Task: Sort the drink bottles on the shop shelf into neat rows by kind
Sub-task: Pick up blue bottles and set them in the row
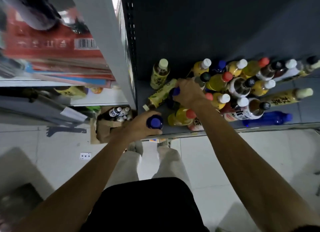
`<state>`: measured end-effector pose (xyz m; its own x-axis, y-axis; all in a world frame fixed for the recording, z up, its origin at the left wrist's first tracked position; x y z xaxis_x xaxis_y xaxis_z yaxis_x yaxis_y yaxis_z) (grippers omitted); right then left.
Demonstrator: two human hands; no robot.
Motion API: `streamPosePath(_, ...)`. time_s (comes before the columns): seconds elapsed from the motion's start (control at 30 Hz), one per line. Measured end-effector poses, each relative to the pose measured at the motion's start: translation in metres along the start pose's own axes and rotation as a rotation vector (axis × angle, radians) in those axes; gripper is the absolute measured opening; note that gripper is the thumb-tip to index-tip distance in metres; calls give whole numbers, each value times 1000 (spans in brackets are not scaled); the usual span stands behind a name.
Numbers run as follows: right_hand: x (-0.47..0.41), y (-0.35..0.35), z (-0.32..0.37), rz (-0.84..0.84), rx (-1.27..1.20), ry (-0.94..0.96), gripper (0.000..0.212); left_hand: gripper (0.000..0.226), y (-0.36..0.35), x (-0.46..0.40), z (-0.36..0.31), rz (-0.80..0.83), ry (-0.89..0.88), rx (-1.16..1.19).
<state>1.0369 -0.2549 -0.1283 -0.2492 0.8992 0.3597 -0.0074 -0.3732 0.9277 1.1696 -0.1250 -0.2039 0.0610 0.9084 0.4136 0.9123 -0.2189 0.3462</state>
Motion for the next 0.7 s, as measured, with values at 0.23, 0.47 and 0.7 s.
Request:
streamPosePath(0.23, 4, 3, 20, -39, 141, -55, 52, 61, -1, 5, -1, -56, 26, 9)
streamPosePath(0.47, 39, 15, 3, -129, 59, -84, 49, 43, 28, 19, -37, -340, -75, 291)
streamPosePath(0.7, 88, 77, -4, -472, -474, 53, 34, 32, 50, 51, -103, -640, -207, 379)
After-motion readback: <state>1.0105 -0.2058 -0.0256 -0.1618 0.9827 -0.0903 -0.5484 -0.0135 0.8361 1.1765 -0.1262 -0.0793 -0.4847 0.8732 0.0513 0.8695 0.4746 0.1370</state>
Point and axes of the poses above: each hand's wrist, its own x-axis away from the middle knuckle, its own y-axis out of the back of the hand, z = x × y, the point moved 6 cm from there along -x, towards the middle knuckle, and after that the axes turned 10 degrees about -z, right-handed, at the moved point
